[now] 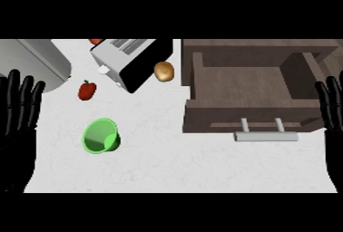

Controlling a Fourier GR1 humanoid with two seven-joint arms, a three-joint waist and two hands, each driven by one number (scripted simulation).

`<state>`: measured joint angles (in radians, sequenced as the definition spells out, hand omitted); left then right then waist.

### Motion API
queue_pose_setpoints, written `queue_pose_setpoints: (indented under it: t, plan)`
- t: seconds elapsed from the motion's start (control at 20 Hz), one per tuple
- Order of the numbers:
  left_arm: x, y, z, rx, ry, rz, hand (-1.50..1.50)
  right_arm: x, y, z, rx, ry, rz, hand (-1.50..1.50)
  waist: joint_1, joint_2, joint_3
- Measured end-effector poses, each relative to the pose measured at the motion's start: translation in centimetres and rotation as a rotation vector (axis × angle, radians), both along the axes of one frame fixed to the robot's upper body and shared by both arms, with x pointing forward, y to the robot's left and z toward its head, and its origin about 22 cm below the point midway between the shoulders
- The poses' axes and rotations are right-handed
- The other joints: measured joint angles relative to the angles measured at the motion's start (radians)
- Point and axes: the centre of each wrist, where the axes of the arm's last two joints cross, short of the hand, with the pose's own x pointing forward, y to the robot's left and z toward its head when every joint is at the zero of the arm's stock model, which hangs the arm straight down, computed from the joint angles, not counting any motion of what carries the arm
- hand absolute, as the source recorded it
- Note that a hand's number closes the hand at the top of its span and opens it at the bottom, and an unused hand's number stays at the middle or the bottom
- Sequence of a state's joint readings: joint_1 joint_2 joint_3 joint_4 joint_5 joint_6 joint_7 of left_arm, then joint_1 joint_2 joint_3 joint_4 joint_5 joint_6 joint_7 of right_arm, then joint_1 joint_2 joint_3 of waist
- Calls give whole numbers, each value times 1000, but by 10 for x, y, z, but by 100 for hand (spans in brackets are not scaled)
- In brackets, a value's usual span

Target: Pick up the cup, place it into the drawer and close the drawer

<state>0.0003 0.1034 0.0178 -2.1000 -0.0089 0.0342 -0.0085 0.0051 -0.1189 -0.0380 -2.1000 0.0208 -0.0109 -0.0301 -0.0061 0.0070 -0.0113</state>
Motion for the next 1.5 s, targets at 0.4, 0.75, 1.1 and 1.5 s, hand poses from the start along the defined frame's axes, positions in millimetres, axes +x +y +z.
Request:
queue_pose_setpoints:
  t: [0.4, 0.75, 1.1, 1.5]
  plan:
    - [-1, 9, -13, -78, 95, -150, -150, 5, 12, -2, 1, 58, 100, -150, 10, -5, 9]
    - [7, 24, -43, -216, 225, -158, -150, 16, 12, -3, -15, 159, 183, -150, 8, -6, 11]
    - [21, 40, -79, -209, 310, -119, -150, 34, 6, -3, -20, 164, 195, -150, 7, -6, 11]
    - [29, 63, -136, -190, 387, -53, -150, 54, 8, 4, -28, 147, 206, -150, 6, -6, 11]
